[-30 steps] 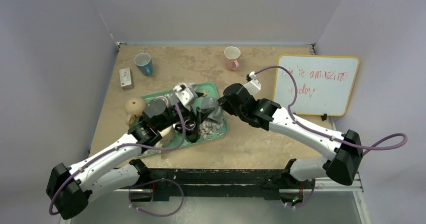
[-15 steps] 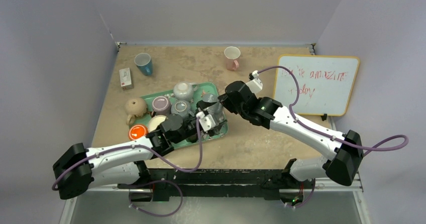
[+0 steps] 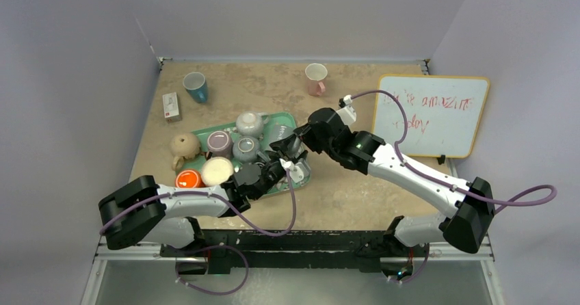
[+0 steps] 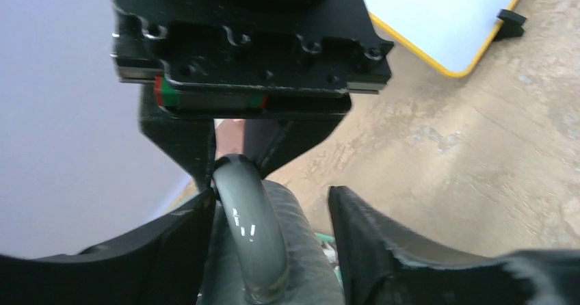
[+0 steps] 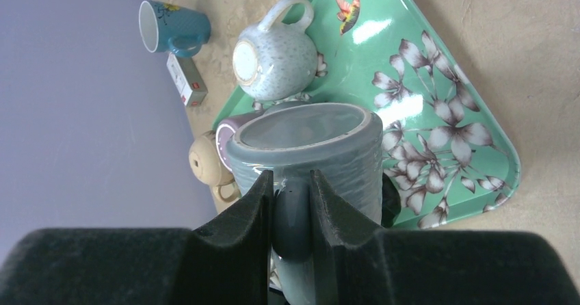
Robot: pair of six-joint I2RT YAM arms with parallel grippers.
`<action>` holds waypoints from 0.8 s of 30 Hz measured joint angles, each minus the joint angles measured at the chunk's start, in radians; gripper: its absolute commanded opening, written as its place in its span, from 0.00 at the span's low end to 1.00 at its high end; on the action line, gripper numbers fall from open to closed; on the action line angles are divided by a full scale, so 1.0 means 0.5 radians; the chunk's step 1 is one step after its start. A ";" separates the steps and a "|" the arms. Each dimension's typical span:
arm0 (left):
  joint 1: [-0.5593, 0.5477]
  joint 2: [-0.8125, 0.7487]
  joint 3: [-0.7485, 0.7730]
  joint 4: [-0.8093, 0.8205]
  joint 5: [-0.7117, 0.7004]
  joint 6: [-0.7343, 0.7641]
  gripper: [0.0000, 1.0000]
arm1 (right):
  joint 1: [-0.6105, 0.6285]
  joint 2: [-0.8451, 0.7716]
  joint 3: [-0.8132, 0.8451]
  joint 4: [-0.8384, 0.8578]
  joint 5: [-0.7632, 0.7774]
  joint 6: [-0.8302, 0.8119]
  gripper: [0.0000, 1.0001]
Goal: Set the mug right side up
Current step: Turn over the cup on the tray.
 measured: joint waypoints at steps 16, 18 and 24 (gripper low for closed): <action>0.018 -0.121 0.024 -0.196 -0.106 0.068 0.00 | -0.030 -0.027 -0.166 0.287 -0.085 -0.004 0.03; 0.018 -0.179 0.080 -0.367 -0.060 0.066 0.00 | -0.027 -0.101 -0.236 0.342 -0.082 -0.022 0.15; 0.026 -0.271 0.394 -0.920 0.135 0.002 0.00 | -0.018 -0.465 -0.479 0.511 -0.008 -0.180 0.61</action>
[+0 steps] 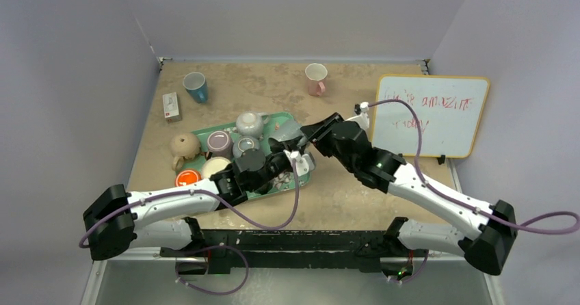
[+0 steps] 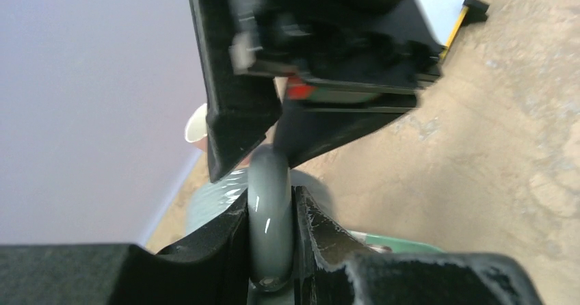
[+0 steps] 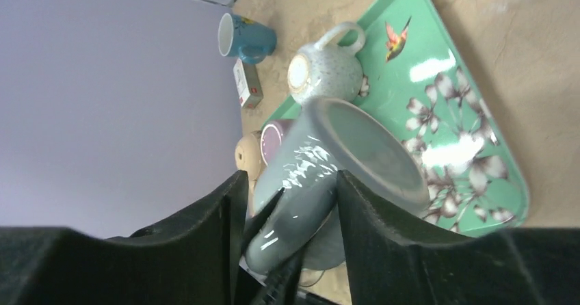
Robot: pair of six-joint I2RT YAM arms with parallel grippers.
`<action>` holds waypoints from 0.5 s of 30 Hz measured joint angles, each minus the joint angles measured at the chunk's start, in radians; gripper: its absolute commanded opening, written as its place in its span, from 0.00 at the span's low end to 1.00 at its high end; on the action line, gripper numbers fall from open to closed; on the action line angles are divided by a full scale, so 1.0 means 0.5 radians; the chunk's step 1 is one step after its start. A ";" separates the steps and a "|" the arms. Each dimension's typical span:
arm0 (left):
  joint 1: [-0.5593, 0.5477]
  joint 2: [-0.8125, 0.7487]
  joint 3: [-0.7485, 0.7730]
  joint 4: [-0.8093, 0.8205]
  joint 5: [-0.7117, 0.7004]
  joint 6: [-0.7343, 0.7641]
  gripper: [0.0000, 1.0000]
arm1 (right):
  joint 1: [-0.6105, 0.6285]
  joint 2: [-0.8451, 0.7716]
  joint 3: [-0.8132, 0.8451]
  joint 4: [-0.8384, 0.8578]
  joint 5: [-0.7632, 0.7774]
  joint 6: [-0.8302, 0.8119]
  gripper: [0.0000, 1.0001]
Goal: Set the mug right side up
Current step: Turn over the cup on the tray.
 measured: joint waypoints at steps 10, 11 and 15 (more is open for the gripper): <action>0.069 0.056 0.436 -0.753 0.214 -0.192 0.00 | 0.006 -0.687 -0.164 -0.098 0.257 -0.185 0.96; 0.080 0.074 0.460 -0.786 0.220 -0.196 0.00 | 0.006 -0.729 -0.165 -0.121 0.272 -0.190 0.97; 0.147 0.162 0.584 -0.964 0.284 -0.198 0.00 | 0.006 -0.879 -0.172 -0.239 0.311 -0.198 0.99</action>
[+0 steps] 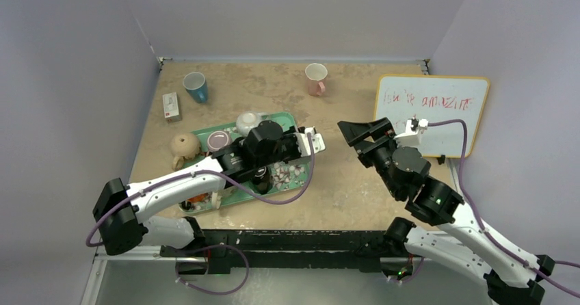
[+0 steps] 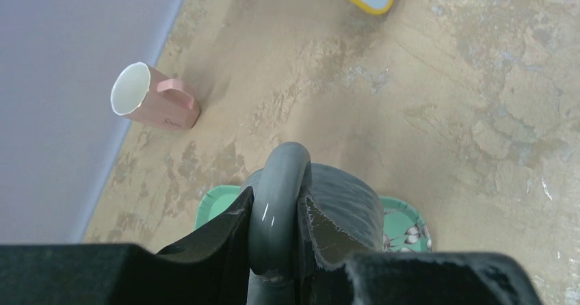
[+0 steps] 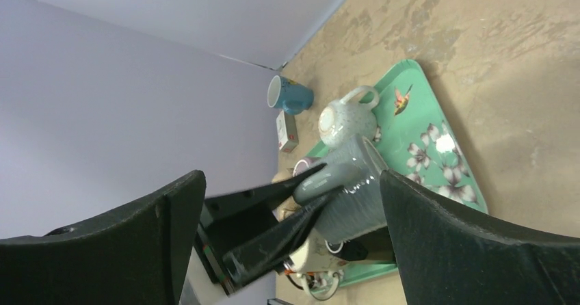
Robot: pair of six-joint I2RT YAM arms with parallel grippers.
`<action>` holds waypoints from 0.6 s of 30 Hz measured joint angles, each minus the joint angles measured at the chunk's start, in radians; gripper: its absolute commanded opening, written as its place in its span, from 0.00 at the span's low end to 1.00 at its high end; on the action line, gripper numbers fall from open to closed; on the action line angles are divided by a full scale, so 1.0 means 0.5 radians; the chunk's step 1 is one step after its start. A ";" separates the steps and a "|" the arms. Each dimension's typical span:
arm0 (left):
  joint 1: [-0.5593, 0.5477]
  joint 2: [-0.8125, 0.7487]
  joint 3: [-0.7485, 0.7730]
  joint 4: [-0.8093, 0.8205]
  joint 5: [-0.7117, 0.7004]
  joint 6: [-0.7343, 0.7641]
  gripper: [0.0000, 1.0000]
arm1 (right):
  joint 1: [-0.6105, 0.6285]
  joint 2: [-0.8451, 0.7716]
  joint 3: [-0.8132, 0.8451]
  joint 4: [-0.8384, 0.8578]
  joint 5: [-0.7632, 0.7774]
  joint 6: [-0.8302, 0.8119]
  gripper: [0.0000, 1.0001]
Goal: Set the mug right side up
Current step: Turn over the cup on the tray, then place the cup at the corner of the board.
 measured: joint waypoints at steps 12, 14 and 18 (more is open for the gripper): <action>0.268 0.428 0.690 -0.619 0.206 0.182 0.00 | 0.000 -0.223 -0.137 -0.255 -0.048 -0.098 0.99; 0.296 0.551 0.847 -0.724 0.215 0.248 0.00 | 0.000 -0.261 -0.138 -0.291 -0.050 -0.125 0.99; 0.376 0.723 1.045 -0.829 0.245 0.357 0.00 | 0.000 -0.263 -0.098 -0.403 -0.053 -0.185 0.99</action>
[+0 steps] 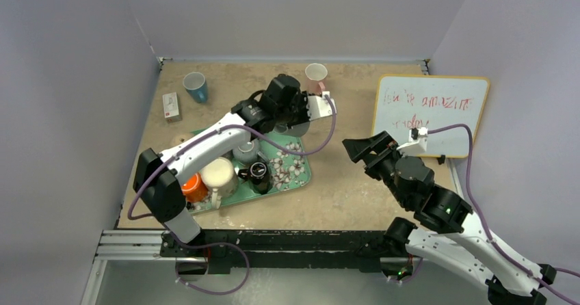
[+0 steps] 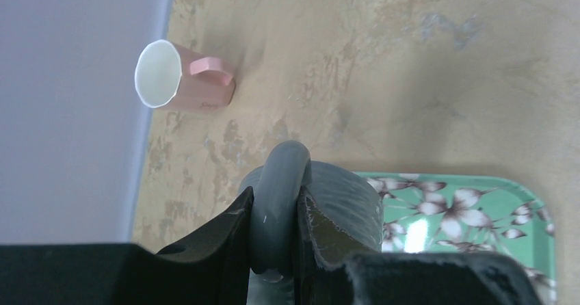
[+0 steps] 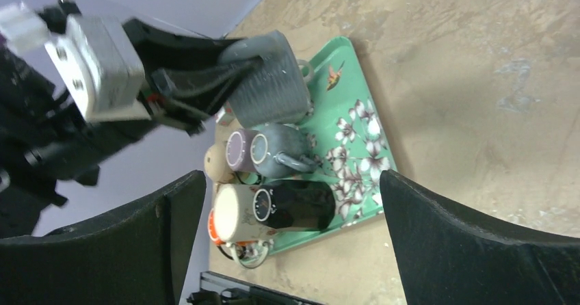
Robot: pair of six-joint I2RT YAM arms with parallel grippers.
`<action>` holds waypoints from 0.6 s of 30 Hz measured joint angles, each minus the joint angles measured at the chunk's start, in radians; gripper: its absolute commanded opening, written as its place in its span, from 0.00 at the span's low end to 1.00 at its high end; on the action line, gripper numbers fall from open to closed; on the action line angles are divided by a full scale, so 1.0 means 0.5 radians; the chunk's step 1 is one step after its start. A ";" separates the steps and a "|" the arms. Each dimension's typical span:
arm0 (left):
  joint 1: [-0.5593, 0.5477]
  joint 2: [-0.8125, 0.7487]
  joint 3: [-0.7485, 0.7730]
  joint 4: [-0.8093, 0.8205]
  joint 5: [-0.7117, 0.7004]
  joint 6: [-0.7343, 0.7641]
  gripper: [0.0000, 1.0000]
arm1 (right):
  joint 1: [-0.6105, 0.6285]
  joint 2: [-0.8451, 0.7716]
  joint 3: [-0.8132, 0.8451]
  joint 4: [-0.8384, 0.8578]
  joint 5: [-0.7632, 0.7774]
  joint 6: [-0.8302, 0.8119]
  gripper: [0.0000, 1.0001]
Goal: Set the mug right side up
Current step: Place the cup at the corner of the board.
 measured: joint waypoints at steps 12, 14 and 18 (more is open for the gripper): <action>0.447 0.647 0.886 -0.307 0.052 0.223 0.00 | 0.000 0.063 0.024 -0.204 -0.005 -0.089 0.99; 0.533 0.780 1.045 -0.367 0.047 0.246 0.00 | 0.000 0.063 0.018 -0.194 -0.005 -0.089 0.99; 0.722 1.017 1.326 -0.510 0.050 0.249 0.00 | 0.000 0.084 -0.018 -0.151 -0.007 -0.093 0.99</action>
